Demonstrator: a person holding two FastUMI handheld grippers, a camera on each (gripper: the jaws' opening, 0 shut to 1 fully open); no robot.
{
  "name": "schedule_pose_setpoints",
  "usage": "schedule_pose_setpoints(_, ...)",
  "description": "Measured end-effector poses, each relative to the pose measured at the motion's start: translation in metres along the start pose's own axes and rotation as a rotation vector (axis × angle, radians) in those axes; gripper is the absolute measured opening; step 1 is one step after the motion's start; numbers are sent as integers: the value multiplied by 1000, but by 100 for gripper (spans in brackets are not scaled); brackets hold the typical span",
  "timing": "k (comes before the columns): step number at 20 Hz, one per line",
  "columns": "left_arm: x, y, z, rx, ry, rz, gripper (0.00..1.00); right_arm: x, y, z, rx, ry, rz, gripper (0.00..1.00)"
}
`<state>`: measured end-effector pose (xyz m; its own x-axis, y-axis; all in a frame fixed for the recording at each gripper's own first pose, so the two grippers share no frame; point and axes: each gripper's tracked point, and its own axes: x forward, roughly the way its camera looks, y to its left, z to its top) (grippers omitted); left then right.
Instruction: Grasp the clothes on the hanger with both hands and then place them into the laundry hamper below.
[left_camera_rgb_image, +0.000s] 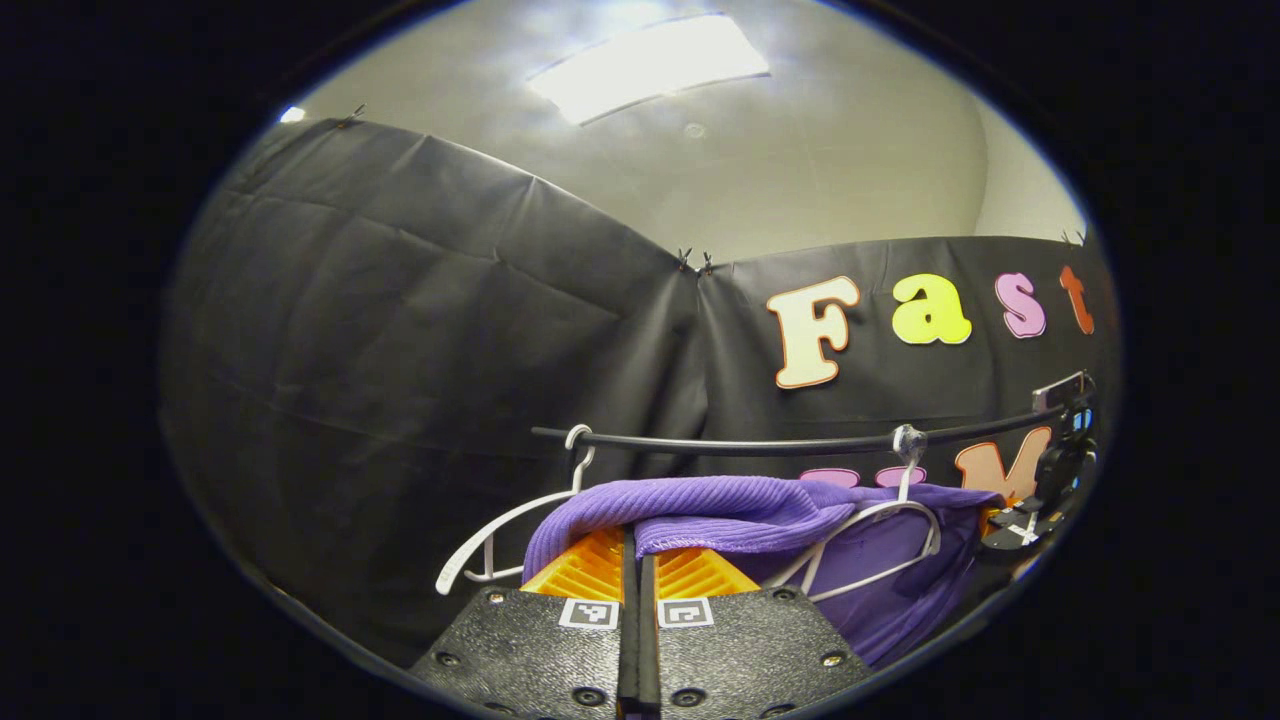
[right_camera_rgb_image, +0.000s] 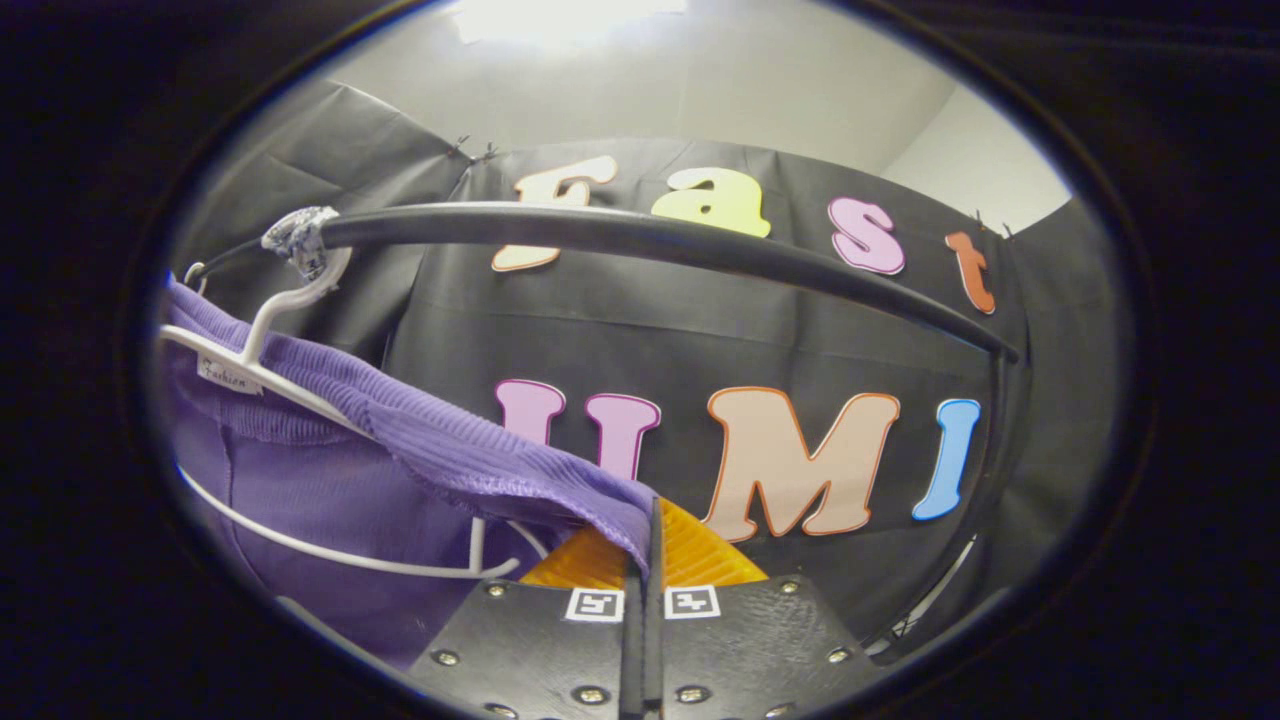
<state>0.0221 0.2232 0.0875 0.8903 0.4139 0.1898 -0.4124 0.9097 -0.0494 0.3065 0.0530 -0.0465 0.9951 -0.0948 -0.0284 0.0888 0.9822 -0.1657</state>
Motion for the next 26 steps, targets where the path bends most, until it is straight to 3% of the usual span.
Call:
schedule_pose_setpoints(11,46,-5,-40,-9,46,-70,2,32,-11,-23,-32,21,-63,1)
schedule_pose_setpoints(26,65,0,-97,-5,122,-102,0,58,4,-64,-101,81,-64,1)
